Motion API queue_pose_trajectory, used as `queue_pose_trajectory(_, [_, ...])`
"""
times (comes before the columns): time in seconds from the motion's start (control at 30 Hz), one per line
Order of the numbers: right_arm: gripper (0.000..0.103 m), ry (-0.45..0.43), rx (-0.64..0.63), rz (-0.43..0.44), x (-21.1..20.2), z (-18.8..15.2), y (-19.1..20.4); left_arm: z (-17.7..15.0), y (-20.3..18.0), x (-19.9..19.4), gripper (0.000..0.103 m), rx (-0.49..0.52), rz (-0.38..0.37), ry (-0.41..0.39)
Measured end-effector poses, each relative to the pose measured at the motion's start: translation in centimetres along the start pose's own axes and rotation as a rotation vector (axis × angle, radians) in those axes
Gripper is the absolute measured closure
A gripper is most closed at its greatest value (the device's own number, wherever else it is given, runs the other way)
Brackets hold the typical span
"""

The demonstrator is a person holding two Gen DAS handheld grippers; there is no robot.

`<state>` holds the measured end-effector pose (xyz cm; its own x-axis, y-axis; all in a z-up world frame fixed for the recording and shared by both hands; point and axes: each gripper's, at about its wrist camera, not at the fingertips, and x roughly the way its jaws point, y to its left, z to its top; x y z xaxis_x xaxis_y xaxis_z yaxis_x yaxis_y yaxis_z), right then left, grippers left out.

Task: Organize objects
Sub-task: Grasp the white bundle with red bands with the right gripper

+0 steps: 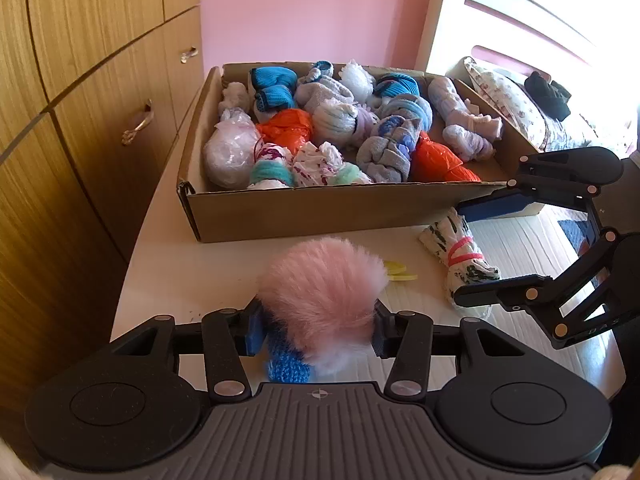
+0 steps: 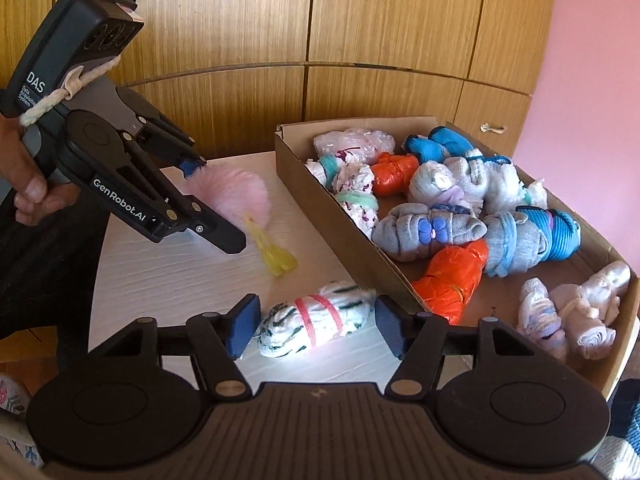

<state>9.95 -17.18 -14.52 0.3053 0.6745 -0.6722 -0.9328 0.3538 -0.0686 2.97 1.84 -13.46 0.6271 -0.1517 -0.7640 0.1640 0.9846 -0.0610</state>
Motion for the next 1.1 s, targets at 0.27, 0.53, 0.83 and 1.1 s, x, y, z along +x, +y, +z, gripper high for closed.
queue_pose_trajectory(0.27, [0.047,0.027,0.035,0.015,0.5,-0.2,0.6,0.0,0.1,0.0,0.047,-0.002,-0.001,0.004])
queue_pose_trajectory(0.53, [0.041,0.061,0.319,-0.119,-1.3,-0.6,4.4,-0.2,0.0,-0.1,0.043,-0.008,-0.003,-0.004])
queue_pose_trajectory(0.83, [0.034,0.033,0.021,-0.043,-1.5,0.6,3.0,-0.2,-0.1,-0.1,0.043,-0.019,-0.008,-0.004])
queue_pose_trajectory(1.1, [0.031,0.049,0.109,-0.039,0.3,0.1,1.5,-0.4,-0.1,-0.1,0.042,-0.011,-0.005,-0.007])
